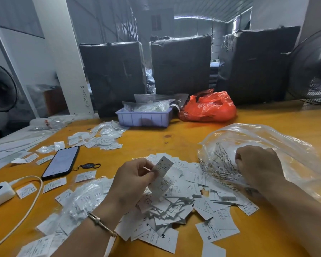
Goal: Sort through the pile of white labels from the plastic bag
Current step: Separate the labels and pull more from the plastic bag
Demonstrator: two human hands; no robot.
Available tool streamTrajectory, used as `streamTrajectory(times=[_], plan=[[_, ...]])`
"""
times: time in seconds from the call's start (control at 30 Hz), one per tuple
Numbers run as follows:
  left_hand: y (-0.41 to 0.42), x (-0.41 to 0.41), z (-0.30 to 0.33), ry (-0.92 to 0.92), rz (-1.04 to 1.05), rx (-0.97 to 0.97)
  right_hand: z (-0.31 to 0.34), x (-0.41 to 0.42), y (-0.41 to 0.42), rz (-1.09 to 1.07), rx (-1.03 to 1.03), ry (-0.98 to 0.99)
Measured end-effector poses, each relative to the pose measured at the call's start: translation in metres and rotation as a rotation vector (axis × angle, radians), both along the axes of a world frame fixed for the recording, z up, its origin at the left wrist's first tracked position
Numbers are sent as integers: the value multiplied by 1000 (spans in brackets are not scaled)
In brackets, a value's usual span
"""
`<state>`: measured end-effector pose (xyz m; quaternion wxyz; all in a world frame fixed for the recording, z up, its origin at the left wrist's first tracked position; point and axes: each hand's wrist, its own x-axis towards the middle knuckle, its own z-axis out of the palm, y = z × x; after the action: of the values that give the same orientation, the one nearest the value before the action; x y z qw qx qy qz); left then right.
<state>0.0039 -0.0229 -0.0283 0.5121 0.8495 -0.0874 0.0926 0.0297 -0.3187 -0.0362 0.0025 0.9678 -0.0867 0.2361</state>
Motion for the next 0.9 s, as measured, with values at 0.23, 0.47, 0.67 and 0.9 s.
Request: streamTrajectory(times=[0.23,0.47,0.67,0.9], plan=[[-3,1,1,-63,95,113,-1,-2,-1,-44,-53,119],[-2,-1,0,13,-26,36,2,-5,2,114,172,-124],[-4,-2,-1,45,-77,6,3,-6,6,270,393,-291],[-1,-1,3,168,-120,-190,17,-19,24,445,552,-488]])
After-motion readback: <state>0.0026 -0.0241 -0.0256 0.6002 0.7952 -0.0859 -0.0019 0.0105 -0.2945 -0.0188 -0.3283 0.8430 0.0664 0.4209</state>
